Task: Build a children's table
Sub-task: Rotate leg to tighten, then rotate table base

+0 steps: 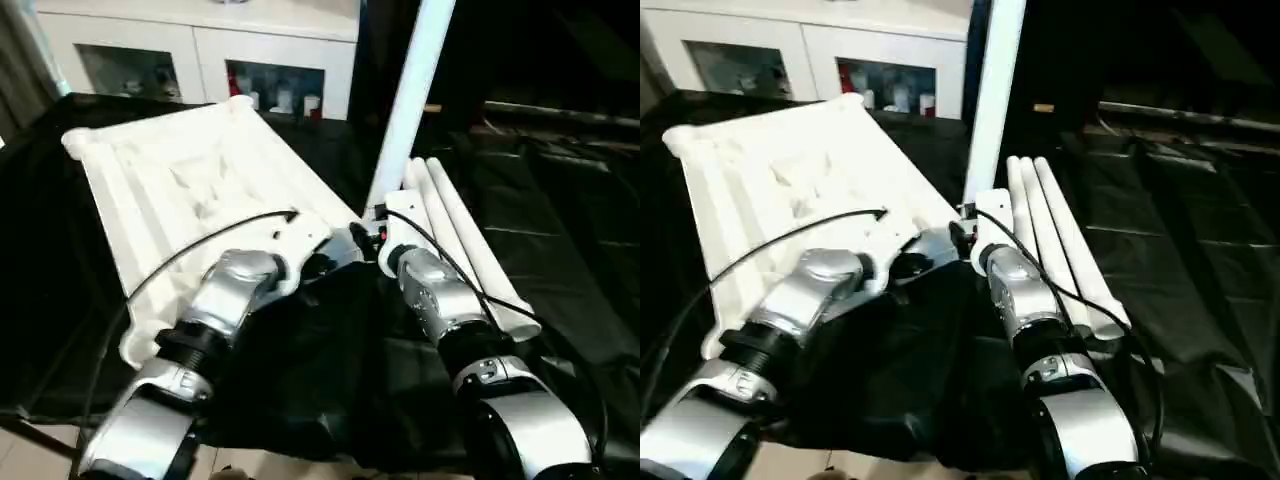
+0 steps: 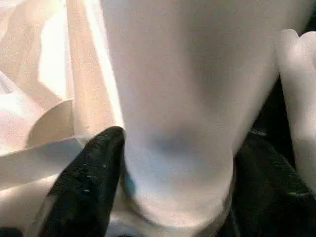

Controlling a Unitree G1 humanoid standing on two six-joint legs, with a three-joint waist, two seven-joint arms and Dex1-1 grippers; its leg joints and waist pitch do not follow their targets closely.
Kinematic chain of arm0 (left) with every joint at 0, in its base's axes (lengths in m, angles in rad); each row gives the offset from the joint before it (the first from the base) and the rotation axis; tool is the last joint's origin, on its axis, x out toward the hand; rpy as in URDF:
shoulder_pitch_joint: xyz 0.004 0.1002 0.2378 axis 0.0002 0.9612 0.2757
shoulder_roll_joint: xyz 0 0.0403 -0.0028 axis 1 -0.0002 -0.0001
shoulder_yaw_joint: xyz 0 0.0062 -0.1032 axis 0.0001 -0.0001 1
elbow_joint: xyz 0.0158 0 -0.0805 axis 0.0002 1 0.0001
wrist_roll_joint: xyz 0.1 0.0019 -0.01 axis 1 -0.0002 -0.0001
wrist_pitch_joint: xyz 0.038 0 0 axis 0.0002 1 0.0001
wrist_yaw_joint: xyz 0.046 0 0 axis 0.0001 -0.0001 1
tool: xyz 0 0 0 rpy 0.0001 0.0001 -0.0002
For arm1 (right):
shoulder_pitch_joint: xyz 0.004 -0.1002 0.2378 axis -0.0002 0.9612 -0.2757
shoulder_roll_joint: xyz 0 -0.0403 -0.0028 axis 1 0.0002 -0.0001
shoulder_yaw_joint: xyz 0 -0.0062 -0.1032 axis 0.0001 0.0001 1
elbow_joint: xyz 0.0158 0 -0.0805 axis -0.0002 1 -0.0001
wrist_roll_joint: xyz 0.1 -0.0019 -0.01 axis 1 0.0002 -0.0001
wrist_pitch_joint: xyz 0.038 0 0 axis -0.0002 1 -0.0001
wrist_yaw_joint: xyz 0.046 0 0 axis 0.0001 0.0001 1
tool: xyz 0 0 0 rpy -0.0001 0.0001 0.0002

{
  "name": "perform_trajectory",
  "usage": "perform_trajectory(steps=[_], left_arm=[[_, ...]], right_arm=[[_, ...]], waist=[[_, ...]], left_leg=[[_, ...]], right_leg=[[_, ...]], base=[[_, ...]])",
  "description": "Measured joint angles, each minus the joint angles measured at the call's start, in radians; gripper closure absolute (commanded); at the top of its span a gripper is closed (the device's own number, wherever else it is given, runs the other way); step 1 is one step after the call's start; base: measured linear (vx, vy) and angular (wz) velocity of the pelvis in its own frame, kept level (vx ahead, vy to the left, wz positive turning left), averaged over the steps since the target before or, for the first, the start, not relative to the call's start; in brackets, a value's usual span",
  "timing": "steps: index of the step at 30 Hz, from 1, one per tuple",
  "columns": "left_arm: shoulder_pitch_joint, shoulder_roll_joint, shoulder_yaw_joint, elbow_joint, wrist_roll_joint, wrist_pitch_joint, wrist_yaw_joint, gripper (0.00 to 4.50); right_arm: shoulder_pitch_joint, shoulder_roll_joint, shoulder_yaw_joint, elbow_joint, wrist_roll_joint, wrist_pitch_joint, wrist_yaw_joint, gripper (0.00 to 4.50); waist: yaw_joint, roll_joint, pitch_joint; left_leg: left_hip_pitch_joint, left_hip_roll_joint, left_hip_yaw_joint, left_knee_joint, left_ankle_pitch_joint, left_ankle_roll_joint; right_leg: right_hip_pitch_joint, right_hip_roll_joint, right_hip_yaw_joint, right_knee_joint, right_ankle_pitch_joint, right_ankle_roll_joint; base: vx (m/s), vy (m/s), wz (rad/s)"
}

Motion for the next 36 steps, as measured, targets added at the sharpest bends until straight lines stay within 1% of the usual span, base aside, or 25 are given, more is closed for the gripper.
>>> perform_trajectory(steps=[1,2,3,4,6,8,11,14,16,18,21,27,30,32,33,34,35,36], left_arm=[[0.000,0.003,0.004,0.002,0.003,-0.003,0.014,4.50],[0.000,0.004,0.009,0.003,0.007,-0.005,0.023,4.50],[0.003,0.009,0.010,0.001,0.014,-0.015,0.025,4.50],[0.009,0.013,0.010,-0.007,0.015,-0.018,0.022,4.50],[0.023,0.031,0.008,-0.028,0.015,-0.028,0.001,4.50],[0.035,0.046,0.008,-0.043,0.015,-0.046,-0.019,4.50],[0.055,0.084,0.007,-0.075,0.005,-0.064,-0.068,4.50],[0.076,0.136,0.005,-0.100,-0.011,-0.090,-0.137,4.50],[0.100,0.173,0.002,-0.128,-0.027,-0.113,-0.207,4.50],[0.121,0.215,-0.001,-0.149,-0.047,-0.138,-0.287,4.50],[0.139,0.253,-0.006,-0.167,-0.065,-0.167,-0.369,4.50],[0.152,0.296,-0.028,-0.191,-0.093,-0.195,-0.474,4.50],[0.152,0.307,-0.028,-0.191,-0.098,-0.201,-0.496,4.50],[0.152,0.307,-0.028,-0.191,-0.099,-0.201,-0.498,4.50],[0.152,0.307,-0.028,-0.191,-0.099,-0.201,-0.498,4.50],[0.152,0.307,-0.028,-0.191,-0.099,-0.201,-0.498,4.50],[0.152,0.307,-0.029,-0.191,-0.099,-0.201,-0.498,4.50],[0.152,0.307,-0.029,-0.191,-0.099,-0.201,-0.498,4.50]], right_arm=[[0.000,0.011,0.000,0.005,0.000,-0.003,0.000,0.86],[0.001,0.016,0.001,0.010,-0.001,-0.006,0.000,0.86],[0.001,0.018,0.008,0.019,-0.003,-0.018,0.005,0.72],[0.001,0.018,0.013,0.022,-0.009,-0.023,0.013,0.72],[0.011,0.009,0.028,0.010,-0.013,-0.030,0.055,0.72],[0.024,-0.009,0.043,-0.008,-0.014,-0.031,0.101,0.72],[0.066,-0.055,0.080,-0.068,-0.016,-0.029,0.214,0.72],[0.107,-0.125,0.123,-0.139,-0.022,-0.022,0.342,0.72],[0.132,-0.175,0.150,-0.193,-0.020,-0.009,0.450,0.72],[0.148,-0.226,0.179,-0.242,-0.011,0.005,0.561,0.72],[0.151,-0.270,0.197,-0.288,-0.007,0.006,0.660,0.72],[0.163,-0.305,0.229,-0.349,0.013,0.017,0.772,0.72],[0.168,-0.309,0.236,-0.351,0.014,0.021,0.803,0.72],[0.168,-0.310,0.236,-0.357,0.016,0.025,0.818,0.97],[0.168,-0.311,0.237,-0.358,0.017,0.026,0.822,0.97],[0.168,-0.313,0.240,-0.358,0.018,0.026,0.823,1.17],[0.168,-0.316,0.244,-0.358,0.018,0.026,0.827,1.17],[0.168,-0.318,0.246,-0.358,0.018,0.026,0.831,1.29]], waist=[[-0.007,0.000,0.000],[-0.012,-0.001,0.000],[-0.017,-0.001,0.000],[-0.021,-0.001,0.000],[-0.025,-0.002,0.001],[-0.026,-0.004,0.002],[-0.024,-0.004,0.002],[-0.020,-0.005,0.003],[-0.018,-0.005,0.003],[-0.013,-0.005,0.004],[-0.005,-0.007,0.005],[0.010,-0.008,0.005],[0.010,-0.009,0.005],[0.010,-0.009,0.005],[0.010,-0.009,0.005],[0.010,-0.009,0.005],[0.010,-0.009,0.005],[0.010,-0.009,0.005]], left_leg=[[0.000,0.000,0.000,0.000,0.000,0.000],[0.000,0.000,0.000,0.000,0.000,0.000],[0.000,0.000,0.000,0.000,0.000,0.000],[0.000,0.000,0.000,0.000,0.000,0.000],[-0.001,0.001,0.000,-0.001,0.000,0.000],[-0.002,0.001,0.000,-0.002,0.000,0.000],[-0.004,0.002,0.000,-0.003,0.000,0.000],[-0.006,0.002,-0.001,-0.004,0.000,0.000],[-0.007,0.002,0.000,-0.004,0.000,0.000],[-0.008,0.002,0.000,-0.004,0.000,0.000],[-0.008,0.002,0.000,-0.004,0.000,0.000],[-0.009,0.002,0.000,-0.003,0.000,0.001],[-0.013,0.002,0.000,-0.003,0.000,0.001],[-0.013,0.003,0.000,-0.003,0.000,0.001],[-0.013,0.003,0.000,-0.003,0.000,0.001],[-0.013,0.003,0.000,-0.003,0.000,0.001],[-0.013,0.003,0.000,-0.003,0.000,0.001],[-0.013,0.003,0.000,-0.003,0.000,0.001]], right_leg=[[0.000,0.000,0.000,0.000,0.000,0.000],[-0.001,0.000,0.000,0.000,0.000,0.000],[-0.001,0.000,-0.001,0.000,0.000,0.000],[-0.002,0.000,-0.001,0.000,0.000,0.000],[-0.003,0.001,-0.001,0.000,0.000,0.000],[-0.004,0.001,-0.001,0.000,0.000,0.000],[-0.006,0.002,-0.001,0.000,0.000,0.000],[-0.007,0.002,-0.002,0.000,0.002,-0.005],[-0.008,0.002,-0.002,-0.001,0.002,-0.005],[-0.008,0.002,-0.002,-0.001,0.001,-0.005],[-0.008,0.002,-0.002,-0.001,0.001,-0.005],[-0.008,0.002,-0.001,-0.001,0.000,-0.005],[-0.008,0.002,-0.001,-0.001,0.000,-0.005],[-0.008,0.002,-0.001,-0.001,0.000,-0.005],[-0.008,0.002,-0.001,-0.001,0.000,-0.005],[-0.008,0.002,-0.001,-0.001,0.000,-0.005],[-0.008,0.002,-0.001,-0.001,0.000,-0.005],[-0.008,0.002,-0.001,-0.001,0.000,-0.005]], base=[[0.000,0.000,0.00],[0.000,0.000,0.00],[0.000,0.000,0.00],[0.000,0.000,0.00],[0.000,0.000,0.00],[0.000,0.000,0.00],[0.000,0.000,0.00],[0.000,0.000,0.00],[0.000,0.000,0.00],[0.000,0.000,0.00],[0.000,0.000,0.00],[0.000,0.000,0.00],[0.000,0.000,0.00],[0.000,0.000,0.00],[0.000,0.000,0.00],[0.000,0.000,0.00],[0.000,0.000,0.00],[0.000,0.000,0.00]])
